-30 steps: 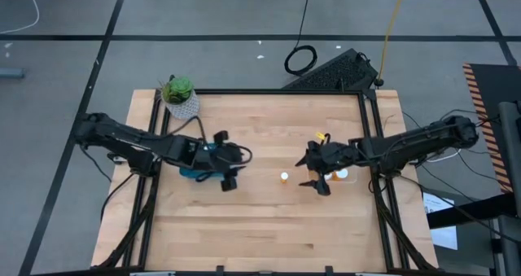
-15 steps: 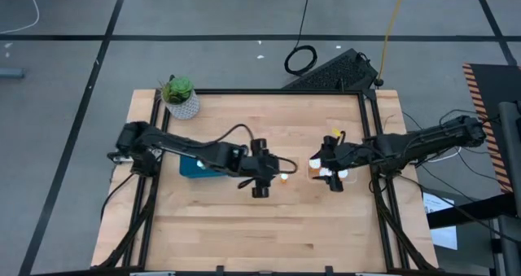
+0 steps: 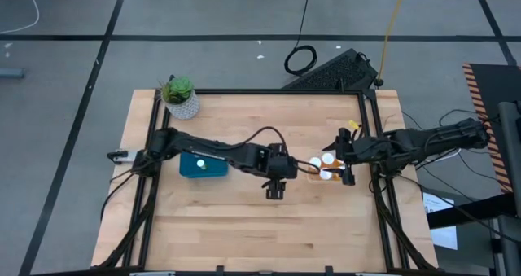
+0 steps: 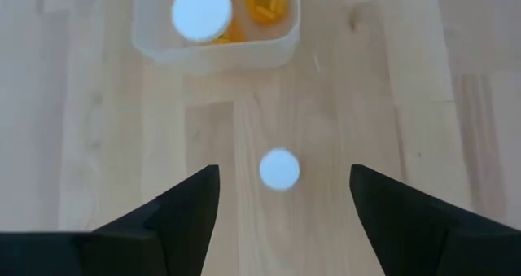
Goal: Pick and place medicine bottles into bin by pill shape (circle, oval)
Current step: Put the small orange pill bottle into the blue bin
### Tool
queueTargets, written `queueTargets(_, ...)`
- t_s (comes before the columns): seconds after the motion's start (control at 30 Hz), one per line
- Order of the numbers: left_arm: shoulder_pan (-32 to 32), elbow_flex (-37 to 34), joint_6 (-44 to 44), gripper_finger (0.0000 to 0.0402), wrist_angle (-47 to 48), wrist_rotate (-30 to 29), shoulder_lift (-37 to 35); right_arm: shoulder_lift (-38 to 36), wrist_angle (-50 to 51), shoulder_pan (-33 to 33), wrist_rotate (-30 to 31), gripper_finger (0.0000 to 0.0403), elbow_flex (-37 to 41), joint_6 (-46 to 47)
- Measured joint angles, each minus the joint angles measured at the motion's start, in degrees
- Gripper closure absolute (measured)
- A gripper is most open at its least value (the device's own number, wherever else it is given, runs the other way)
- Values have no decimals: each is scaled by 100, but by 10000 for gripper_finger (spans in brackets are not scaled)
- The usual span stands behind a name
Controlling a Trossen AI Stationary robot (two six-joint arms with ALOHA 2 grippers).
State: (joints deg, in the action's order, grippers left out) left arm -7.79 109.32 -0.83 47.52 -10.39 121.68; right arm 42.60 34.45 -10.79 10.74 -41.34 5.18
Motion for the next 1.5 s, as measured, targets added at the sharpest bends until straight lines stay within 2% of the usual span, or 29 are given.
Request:
queueTargets(0.37, 29, 8, -380, 121, -6, 202, 420, -96, 5, 0, 0, 90, 0, 14)
queueTargets(0.5, 114, -1, -400, 121, -34, 436, 586, -95, -24, 0, 0, 90, 0, 14)
queueTargets(0.73, 157, 8, -510, 123, -215, 292, 683, -91, -77, 0, 0, 90, 0, -25)
queueTargets(1.03, 285, 6, -699, 183, -116, 328, 705, -88, -106, 0, -2, 90, 0, -27)
queueTargets(1.1, 299, 6, -738, 193, -122, 506, 705, -88, -101, 0, -2, 90, 0, -27)
queueTargets(1.17, 303, 6, -747, 198, -162, 635, 723, -88, -102, 0, -3, 90, 0, -27)
queueTargets(1.5, 319, -3, -749, 199, -212, 522, 856, -88, -113, 0, -7, 90, 0, -30)
